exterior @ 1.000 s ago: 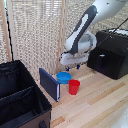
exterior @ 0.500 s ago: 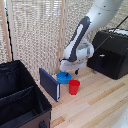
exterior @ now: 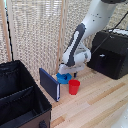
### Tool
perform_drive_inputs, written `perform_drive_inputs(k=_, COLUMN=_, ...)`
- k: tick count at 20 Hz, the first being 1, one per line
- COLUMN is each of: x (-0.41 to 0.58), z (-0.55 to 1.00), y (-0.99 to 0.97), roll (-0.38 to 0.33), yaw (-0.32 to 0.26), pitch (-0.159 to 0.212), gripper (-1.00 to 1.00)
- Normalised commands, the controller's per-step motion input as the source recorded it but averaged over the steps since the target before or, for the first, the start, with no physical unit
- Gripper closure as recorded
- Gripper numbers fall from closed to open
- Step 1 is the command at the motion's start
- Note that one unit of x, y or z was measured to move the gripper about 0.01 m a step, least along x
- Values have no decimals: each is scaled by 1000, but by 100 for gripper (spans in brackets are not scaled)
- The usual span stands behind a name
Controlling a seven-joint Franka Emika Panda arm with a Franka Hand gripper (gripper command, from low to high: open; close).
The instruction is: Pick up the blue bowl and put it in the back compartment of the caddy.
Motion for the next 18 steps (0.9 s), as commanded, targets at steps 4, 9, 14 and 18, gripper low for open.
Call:
perform_drive_inputs(k=4, x=259, z=-72, y=-1, roll=0, yaw=2, pitch=25, gripper=100)
perform_drive_inputs(k=9, x=113, z=-2, y=0, roll=0, yaw=-1, pitch=17, gripper=100)
perform_drive_inputs(k=14, x=-30, z=366, y=1, roll=-6, yaw=-15, pitch=3, gripper=100)
perform_drive_inputs(k=18, x=26, z=952, y=1, roll=26, yaw=-33, pitch=16, gripper=100)
